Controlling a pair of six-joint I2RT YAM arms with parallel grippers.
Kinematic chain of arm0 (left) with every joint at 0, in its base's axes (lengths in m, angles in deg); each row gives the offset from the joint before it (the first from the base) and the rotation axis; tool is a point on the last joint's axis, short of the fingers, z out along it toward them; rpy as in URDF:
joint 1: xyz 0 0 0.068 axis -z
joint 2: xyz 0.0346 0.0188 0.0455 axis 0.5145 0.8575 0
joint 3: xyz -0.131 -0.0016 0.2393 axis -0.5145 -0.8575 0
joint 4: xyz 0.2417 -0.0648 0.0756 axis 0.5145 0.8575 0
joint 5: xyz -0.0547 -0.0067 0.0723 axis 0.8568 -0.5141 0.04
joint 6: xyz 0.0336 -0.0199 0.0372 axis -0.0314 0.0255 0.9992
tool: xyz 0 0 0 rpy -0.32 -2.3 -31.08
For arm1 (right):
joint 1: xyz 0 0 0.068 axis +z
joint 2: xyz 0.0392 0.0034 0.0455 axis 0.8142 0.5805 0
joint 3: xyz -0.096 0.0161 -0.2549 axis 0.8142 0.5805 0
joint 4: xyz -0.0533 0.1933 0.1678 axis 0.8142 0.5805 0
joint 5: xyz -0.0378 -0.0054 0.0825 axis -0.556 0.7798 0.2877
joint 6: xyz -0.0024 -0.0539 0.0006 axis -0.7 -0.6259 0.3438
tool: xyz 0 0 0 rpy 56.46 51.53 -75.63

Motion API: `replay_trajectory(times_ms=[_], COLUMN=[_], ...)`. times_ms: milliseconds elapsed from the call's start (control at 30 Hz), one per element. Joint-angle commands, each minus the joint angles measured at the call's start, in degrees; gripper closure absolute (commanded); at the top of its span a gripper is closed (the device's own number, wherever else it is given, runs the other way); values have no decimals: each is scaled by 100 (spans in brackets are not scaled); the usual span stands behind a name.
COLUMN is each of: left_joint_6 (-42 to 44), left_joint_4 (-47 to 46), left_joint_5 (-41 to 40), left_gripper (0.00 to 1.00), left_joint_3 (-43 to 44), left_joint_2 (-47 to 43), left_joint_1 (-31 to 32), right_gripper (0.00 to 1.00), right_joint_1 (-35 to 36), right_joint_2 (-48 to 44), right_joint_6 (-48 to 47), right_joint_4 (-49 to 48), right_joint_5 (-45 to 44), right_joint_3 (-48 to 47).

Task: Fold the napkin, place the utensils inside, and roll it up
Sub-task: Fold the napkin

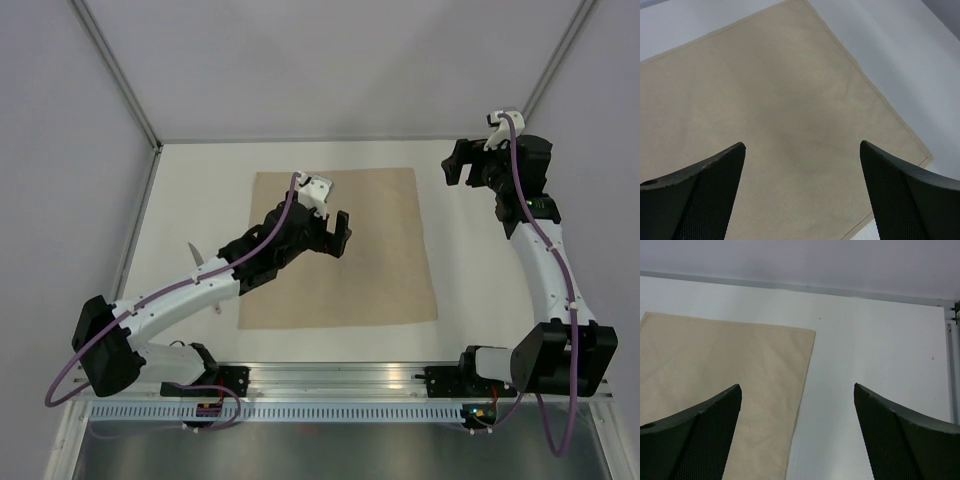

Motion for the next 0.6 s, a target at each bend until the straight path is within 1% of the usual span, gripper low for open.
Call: replay_trajectory(times_ms=[0,167,233,333,367,400,433,500,567], left_joint_6=[-3,75,137,225,164,138,111,102,59], left_joint_4=[-220,-273,-273,-281,-290,-299,-325,-369,-466], left_joint_5=[175,19,-175,-605,-702,-686,-685,-764,-599], left_gripper=[0,0,0,0,0,1,1,5,5], left_joint_3=[105,113,192,420,499,587,779,1035,1352], left_joint_2=[84,242,373,821,988,1424,1646,2339,2710], left_joint_1=[28,186,396,809,1054,1169,1292,1669,1977], right_gripper=[2,2,2,2,2,2,2,2,2], right_joint_1=[-8,-8,1,-8,-8,-8,1,-8,1], right_joint_2=[18,115,132,141,141,150,176,194,203], right_joint_6=[76,120,76,85,102,102,120,128,120], right_joint_4=[13,110,119,110,128,163,189,233,233], right_joint_5=[-110,-137,-119,-207,-207,-207,-198,-216,-277], right_joint_3=[-184,-263,-272,-290,-307,-333,-351,-378,-369])
